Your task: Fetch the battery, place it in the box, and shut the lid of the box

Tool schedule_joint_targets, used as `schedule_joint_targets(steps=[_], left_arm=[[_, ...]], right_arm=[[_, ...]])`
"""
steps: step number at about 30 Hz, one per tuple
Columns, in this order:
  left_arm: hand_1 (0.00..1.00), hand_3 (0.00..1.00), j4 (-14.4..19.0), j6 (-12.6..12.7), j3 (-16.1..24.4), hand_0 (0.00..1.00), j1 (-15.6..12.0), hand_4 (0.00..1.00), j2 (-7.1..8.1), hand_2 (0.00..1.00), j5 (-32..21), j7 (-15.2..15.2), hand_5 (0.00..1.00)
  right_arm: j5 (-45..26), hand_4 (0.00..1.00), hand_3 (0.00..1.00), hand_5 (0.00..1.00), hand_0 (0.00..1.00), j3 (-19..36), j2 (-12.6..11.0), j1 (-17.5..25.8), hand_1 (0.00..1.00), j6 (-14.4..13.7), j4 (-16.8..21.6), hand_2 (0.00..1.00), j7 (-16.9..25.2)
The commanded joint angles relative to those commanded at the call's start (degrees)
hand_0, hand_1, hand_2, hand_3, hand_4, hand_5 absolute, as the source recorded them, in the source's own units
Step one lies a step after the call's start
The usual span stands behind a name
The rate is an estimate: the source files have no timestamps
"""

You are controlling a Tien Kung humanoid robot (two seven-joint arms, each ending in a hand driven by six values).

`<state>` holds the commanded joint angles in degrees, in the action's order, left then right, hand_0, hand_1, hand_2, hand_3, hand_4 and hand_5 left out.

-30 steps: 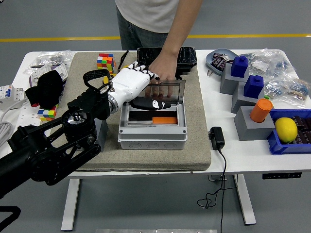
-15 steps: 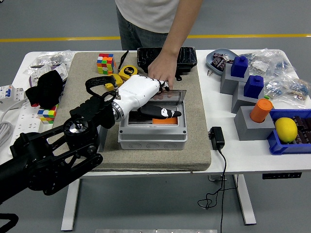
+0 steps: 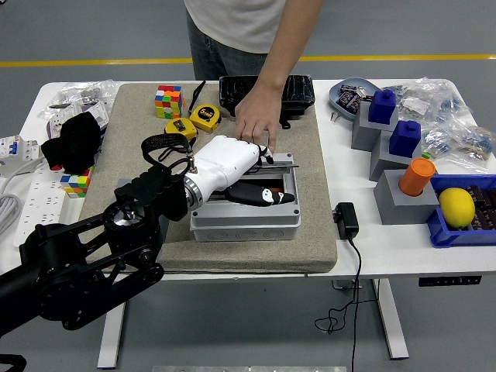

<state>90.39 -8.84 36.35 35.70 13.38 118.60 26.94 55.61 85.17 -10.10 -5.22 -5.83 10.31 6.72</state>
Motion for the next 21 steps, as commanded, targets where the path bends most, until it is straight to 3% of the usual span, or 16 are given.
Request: schedule_joint_targets(steps=[14, 19, 21], left_arm=[[0.613, 0.735, -0.1, 0.6, -0.6, 0.268, -2.5, 0.998, -0.78, 0.685, 0.2, -0.8, 0.998], [0.613, 0.735, 0.6, 3.3, 1.2, 0.268, -2.7, 0.998, -0.88, 0.685, 1.8, -3.1, 0.998], [0.615, 0.724, 1.2, 5.0, 2.7, 0.292, -3.2, 0.998, -1.18, 0.674, 2.7, -5.3, 0.998]], right_arm=[[0.0, 0.998, 0.846, 0.998, 0.917, 0.4, 0.0, 0.1, 0.886, 0.0, 0.0, 0.829, 0.0], [-0.1, 0.998, 0.846, 0.998, 0.917, 0.3, 0.0, 0.0, 0.886, 0.0, 0.0, 0.829, 0.1], [-0.1, 0.998, 0.847, 0.998, 0.916, 0.4, 0.1, 0.0, 0.886, 0.0, 0.0, 0.829, 0.1]])
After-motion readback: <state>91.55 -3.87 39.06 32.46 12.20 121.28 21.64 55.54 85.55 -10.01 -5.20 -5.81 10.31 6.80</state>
